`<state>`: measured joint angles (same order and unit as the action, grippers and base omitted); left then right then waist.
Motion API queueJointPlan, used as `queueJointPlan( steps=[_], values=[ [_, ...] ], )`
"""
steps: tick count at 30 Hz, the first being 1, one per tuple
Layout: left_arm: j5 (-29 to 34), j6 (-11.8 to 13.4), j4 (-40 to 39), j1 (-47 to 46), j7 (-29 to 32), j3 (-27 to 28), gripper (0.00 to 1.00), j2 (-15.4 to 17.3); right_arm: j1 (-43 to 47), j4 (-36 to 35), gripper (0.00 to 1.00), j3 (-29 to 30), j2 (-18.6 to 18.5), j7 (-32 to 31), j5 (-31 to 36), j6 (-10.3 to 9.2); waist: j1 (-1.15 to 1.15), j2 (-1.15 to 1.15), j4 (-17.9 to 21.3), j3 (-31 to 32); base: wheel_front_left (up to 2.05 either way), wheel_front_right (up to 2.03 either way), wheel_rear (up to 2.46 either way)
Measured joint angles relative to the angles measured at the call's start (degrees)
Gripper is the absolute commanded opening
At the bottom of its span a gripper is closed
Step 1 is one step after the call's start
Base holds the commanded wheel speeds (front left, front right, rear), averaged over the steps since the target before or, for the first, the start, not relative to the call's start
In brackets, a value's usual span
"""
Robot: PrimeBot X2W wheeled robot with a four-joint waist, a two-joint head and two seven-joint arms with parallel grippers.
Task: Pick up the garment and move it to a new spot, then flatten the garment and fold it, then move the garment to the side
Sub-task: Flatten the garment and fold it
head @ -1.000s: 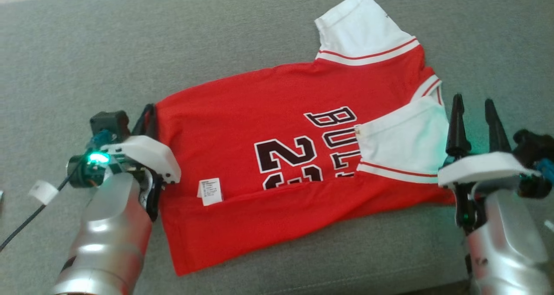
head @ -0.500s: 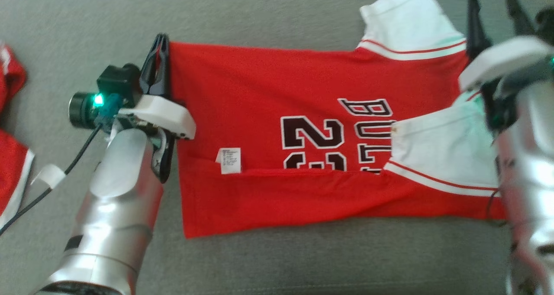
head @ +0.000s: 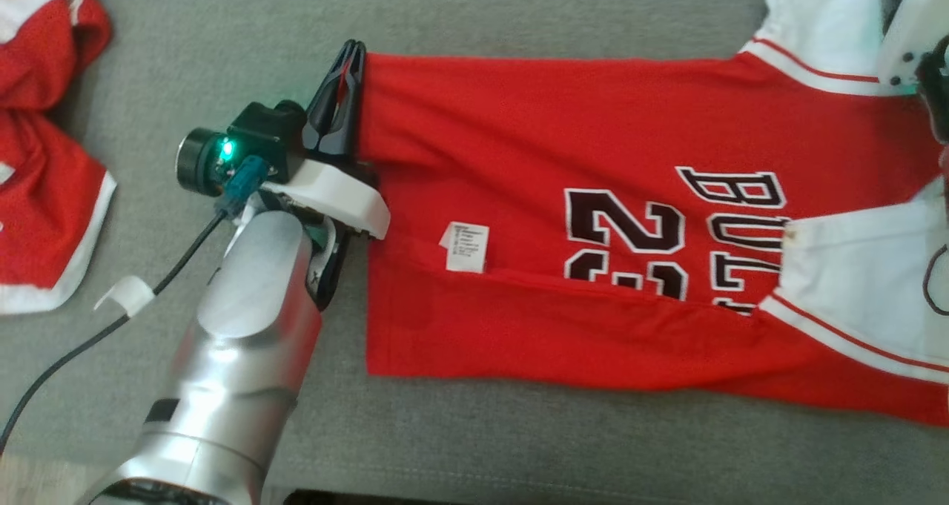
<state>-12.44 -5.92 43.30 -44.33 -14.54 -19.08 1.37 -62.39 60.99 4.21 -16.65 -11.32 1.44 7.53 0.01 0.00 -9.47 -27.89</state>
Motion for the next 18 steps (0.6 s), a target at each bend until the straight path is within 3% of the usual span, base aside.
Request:
queueJointPlan(
  steps=[5, 6, 7, 12, 18],
  values=[
    [-2.4, -0.1, -0.9, -0.1, 0.0, -2.1, 0.0, 0.0, -3.1, 2.5, 1.0, -0.4, 0.0, -2.5, -0.1, 0.0, -0.01, 0.0, -1.3, -1.5, 0.0, 0.0, 0.0],
    [-2.6, -0.1, -0.9, -0.1, 0.0, -2.3, 0.0, 0.0, -3.5, 2.8, 0.63, -0.9, 0.0, -2.6, -0.2, 0.0, -0.01, 0.0, -1.4, -1.5, 0.0, 0.0, 0.0],
    [-2.9, -0.1, -0.9, -0.1, 0.0, -2.5, 0.0, 0.0, -3.8, 3.2, 0.0, -1.4, 0.1, -2.6, -0.2, 0.0, -0.01, 0.0, -1.4, -1.5, 0.0, 0.0, 0.0],
    [-3.2, 0.5, -1.4, -0.3, 0.0, -2.8, 0.0, 0.0, -3.8, 3.5, 0.0, -1.9, 0.0, 0.0, -0.4, 0.0, -0.01, 0.0, -1.2, -1.5, 0.0, 0.0, 0.0],
    [-2.5, 0.9, -5.0, -2.2, 0.0, 1.1, 0.0, -0.1, -4.1, 0.4, 0.0, 1.1, -0.4, 13.4, 1.2, 0.0, -0.01, 0.0, -0.5, -1.2, 0.0, 0.0, 0.0]
  ],
)
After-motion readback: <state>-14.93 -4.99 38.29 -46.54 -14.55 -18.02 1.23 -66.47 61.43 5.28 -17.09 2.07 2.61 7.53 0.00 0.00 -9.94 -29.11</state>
